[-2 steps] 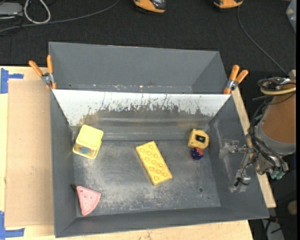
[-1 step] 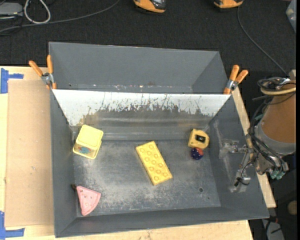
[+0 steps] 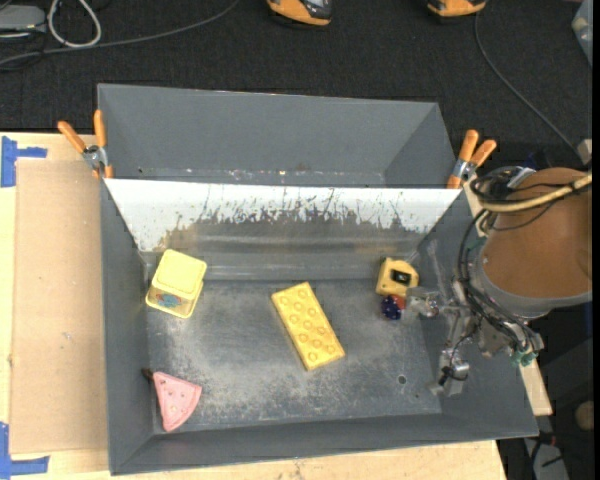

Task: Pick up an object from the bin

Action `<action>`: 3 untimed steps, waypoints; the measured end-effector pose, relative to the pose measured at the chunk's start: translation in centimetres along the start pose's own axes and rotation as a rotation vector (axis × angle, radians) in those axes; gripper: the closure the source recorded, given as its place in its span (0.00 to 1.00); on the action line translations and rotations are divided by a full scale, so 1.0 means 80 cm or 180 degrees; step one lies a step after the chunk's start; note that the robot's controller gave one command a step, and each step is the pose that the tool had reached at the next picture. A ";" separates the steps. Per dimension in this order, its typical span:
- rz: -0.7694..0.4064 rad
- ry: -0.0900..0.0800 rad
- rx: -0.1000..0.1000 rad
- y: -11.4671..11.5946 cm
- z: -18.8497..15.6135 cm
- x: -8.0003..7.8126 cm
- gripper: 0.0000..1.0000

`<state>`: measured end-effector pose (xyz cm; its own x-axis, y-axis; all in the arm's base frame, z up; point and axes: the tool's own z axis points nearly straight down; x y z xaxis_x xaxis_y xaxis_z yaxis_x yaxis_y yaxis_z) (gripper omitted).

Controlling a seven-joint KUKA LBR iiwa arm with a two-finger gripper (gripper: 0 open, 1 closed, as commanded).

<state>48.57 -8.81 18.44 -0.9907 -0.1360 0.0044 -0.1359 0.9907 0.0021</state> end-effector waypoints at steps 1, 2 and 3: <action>0.0568 -0.0003 0.0001 0.015 0.026 -0.005 0.00; 0.1086 -0.0002 0.0004 0.027 0.038 -0.005 0.00; 0.0630 -0.0003 0.0002 0.059 0.109 0.001 0.00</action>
Offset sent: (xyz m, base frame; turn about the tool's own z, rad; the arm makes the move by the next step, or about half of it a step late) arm -0.0063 0.0697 -0.0620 0.0018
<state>47.82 -4.14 9.74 -0.9981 0.0615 0.0038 0.0615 0.9981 0.0007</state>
